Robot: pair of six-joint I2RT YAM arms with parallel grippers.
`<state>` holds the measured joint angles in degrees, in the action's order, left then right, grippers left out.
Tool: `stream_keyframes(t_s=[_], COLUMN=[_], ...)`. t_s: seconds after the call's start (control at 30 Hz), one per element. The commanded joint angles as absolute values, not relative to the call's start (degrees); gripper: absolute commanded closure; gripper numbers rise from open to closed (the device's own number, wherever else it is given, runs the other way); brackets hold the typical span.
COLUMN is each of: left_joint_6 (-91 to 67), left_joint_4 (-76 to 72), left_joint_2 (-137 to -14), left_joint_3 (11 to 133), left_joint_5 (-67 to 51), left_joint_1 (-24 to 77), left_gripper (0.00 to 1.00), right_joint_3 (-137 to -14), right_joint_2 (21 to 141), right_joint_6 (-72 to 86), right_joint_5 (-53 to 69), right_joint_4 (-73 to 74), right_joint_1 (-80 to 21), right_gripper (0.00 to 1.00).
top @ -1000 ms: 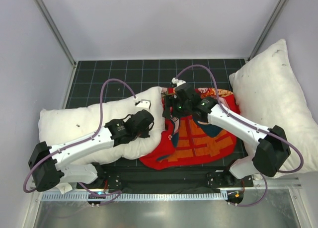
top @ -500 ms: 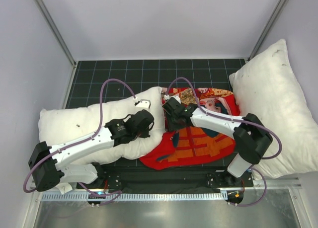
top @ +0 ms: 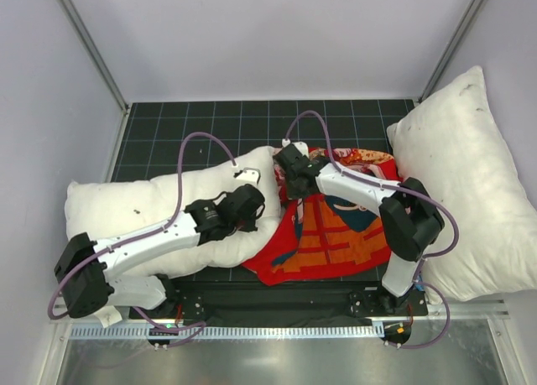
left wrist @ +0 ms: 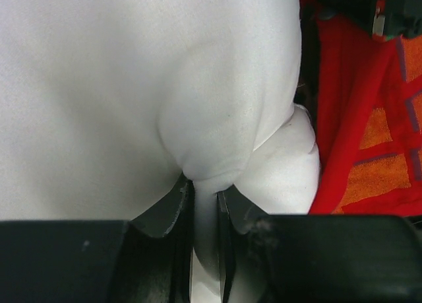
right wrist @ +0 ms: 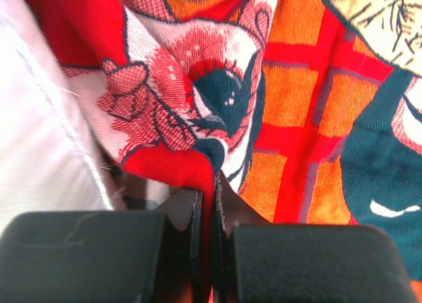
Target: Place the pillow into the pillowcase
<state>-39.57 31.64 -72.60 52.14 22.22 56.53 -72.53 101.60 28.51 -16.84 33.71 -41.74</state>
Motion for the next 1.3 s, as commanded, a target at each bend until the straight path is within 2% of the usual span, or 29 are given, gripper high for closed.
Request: stream_keyframes(t_s=[0.0,0.17,0.37,0.53,0.73,0.93,1.0,1.03,1.1,1.13,1.17,1.2,1.27], left_joint_6=[-37.10,-34.81,-34.63,-33.31,-31.91,-32.17,-32.78,-32.96,-33.13,-32.79,-32.61,-32.43,-31.82], left_joint_4=[37.62,32.08,30.94,28.39,27.60,29.78,33.03,37.14,40.68,44.43,46.21,48.23,53.24], left_joint_2=[-76.64,-77.61,-78.05,-77.87,-78.48,-80.42,-81.56,-81.82,-81.83,-81.74,-81.30,-80.95,-79.81], left_joint_3=[48.96,47.99,47.81,46.58,46.67,47.63,50.25,51.93,56.83,58.52,60.28,63.77,68.44], left_joint_5=[9.68,-1.39,-6.67,-12.99,-16.87,-15.04,-7.85,-4.69,3.04,4.64,7.79,9.13,11.93], left_joint_1=[57.30,58.09,60.20,61.52,62.93,64.78,64.78,64.78,64.69,64.69,64.51,64.25,62.50], left_gripper=[1.00,1.00,1.00,1.00,1.00,0.99,0.93,0.83,0.69,0.50,0.39,0.23,0.11], right_joint_3=[-77.68,-82.08,-90.16,-93.77,-94.57,-96.41,-96.15,-95.54,-92.03,-90.63,-87.92,-86.67,-83.68], right_joint_2=[97.30,97.03,100.45,104.23,104.33,104.15,103.45,103.01,101.26,100.64,100.11,98.89,97.48], right_joint_6=[26.63,26.54,28.12,29.36,30.84,33.57,33.31,33.48,33.92,34.10,34.19,34.45,34.45], right_joint_5=[-17.06,-8.36,-3.18,6.83,8.79,9.93,11.42,11.77,13.00,13.53,14.49,14.94,16.86], right_joint_4=[27.16,25.93,26.46,24.61,20.57,16.70,16.35,16.00,14.51,12.76,11.79,10.99,8.80], right_joint_1=[-38.50,-34.90,-30.77,-27.69,-27.16,-25.66,-25.58,-25.66,-25.66,-25.58,-25.66,-25.66,-25.66], right_gripper=[0.96,0.96,0.95,0.95,0.87,0.89,0.92,0.92,0.92,0.92,0.92,0.92,0.92])
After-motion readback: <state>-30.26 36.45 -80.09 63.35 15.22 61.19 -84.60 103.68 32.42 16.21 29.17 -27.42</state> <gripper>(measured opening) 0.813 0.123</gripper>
